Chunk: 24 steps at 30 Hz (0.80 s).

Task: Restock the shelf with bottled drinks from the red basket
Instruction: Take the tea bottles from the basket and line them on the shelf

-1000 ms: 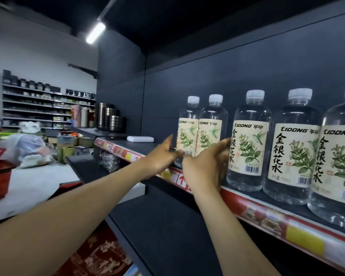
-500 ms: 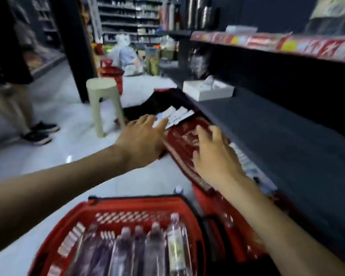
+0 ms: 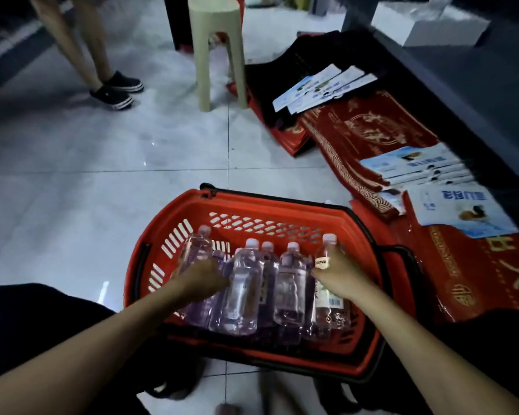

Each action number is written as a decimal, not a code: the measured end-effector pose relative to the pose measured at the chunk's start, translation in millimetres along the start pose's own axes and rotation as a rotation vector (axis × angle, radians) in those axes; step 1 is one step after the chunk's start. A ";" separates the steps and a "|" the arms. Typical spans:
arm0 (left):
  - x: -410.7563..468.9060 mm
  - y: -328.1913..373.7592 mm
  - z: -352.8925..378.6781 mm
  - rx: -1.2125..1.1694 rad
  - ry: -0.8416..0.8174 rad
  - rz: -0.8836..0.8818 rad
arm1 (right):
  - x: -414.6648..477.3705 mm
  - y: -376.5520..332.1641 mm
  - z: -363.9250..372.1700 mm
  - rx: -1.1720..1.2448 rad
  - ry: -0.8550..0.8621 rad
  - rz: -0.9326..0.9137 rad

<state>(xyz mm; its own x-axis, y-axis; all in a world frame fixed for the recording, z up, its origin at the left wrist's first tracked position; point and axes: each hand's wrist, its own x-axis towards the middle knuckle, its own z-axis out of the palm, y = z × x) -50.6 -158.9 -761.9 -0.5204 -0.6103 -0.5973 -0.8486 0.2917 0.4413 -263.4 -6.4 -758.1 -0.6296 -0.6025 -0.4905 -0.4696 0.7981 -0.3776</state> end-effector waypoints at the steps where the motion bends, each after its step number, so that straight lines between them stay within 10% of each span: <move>1: 4.3 2.1 10.1 -0.073 -0.057 -0.023 | 8.0 11.0 8.8 0.044 0.003 0.054; 7: 26.8 8.2 36.2 -0.461 -0.198 -0.108 | 22.9 28.9 43.4 0.282 0.128 0.201; 13: 40.5 23.2 46.8 -0.568 -0.120 -0.140 | 30.3 16.6 63.4 0.480 -0.218 0.227; 24: 44.2 2.7 52.9 -0.846 -0.155 -0.169 | 32.3 -3.2 70.6 0.585 -0.204 0.150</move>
<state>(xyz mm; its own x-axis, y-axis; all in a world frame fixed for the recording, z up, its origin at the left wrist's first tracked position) -80.9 -146.1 -822.5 -0.4534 -0.4715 -0.7564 -0.5919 -0.4753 0.6510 -238.5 -28.9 -828.2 -0.5049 -0.5194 -0.6894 0.0667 0.7728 -0.6311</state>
